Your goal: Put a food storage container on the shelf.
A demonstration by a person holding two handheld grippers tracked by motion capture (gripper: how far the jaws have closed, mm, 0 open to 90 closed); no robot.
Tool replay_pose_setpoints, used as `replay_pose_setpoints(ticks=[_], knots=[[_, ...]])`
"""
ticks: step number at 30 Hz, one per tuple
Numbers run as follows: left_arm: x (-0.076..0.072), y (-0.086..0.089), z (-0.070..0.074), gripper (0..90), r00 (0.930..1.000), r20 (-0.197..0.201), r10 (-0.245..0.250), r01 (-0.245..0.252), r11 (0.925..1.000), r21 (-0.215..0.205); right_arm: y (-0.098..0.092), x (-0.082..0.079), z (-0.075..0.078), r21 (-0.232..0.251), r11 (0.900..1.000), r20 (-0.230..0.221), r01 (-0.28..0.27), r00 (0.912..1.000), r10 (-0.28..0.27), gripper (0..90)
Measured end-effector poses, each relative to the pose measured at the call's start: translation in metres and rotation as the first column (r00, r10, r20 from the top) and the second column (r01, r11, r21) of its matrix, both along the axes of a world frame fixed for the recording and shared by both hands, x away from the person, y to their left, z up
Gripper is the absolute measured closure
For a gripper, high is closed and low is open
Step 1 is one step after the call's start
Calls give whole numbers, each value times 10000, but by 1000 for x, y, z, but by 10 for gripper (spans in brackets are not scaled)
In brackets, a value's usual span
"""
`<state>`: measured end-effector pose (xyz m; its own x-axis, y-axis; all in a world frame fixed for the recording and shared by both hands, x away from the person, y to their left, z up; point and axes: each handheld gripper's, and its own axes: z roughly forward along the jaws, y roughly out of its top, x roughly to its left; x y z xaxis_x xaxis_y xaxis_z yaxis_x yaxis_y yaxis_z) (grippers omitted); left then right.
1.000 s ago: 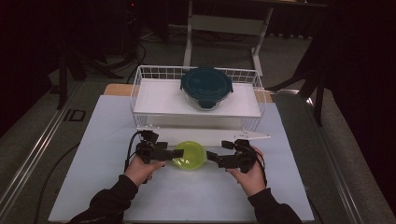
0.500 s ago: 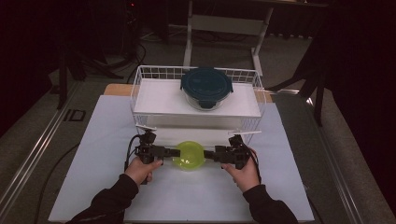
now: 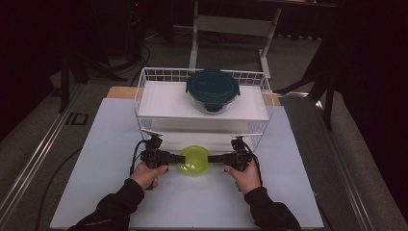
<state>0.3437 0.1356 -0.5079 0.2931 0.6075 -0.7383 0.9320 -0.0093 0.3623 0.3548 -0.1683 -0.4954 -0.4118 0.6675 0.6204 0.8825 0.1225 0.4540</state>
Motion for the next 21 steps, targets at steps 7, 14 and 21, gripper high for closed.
replay_pose_setpoints(ticks=[7, 14, 21], knots=[[-2, 1, 0, 762, 9999, 56, -117, 118, 9999, -64, 7, -4, -1, 166, 9998, -422, -111, 9990, 118, 729], [-7, -1, 3, 770, 9995, 252, -184, 179, 9996, 208, 9, -10, 1, 180, 9998, -437, 79, 9990, -71, 755], [-13, -3, 5, 780, 9991, 435, -25, 9, 9994, 359, 8, -14, 1, 217, 9995, -397, 245, 9989, -236, 767]])
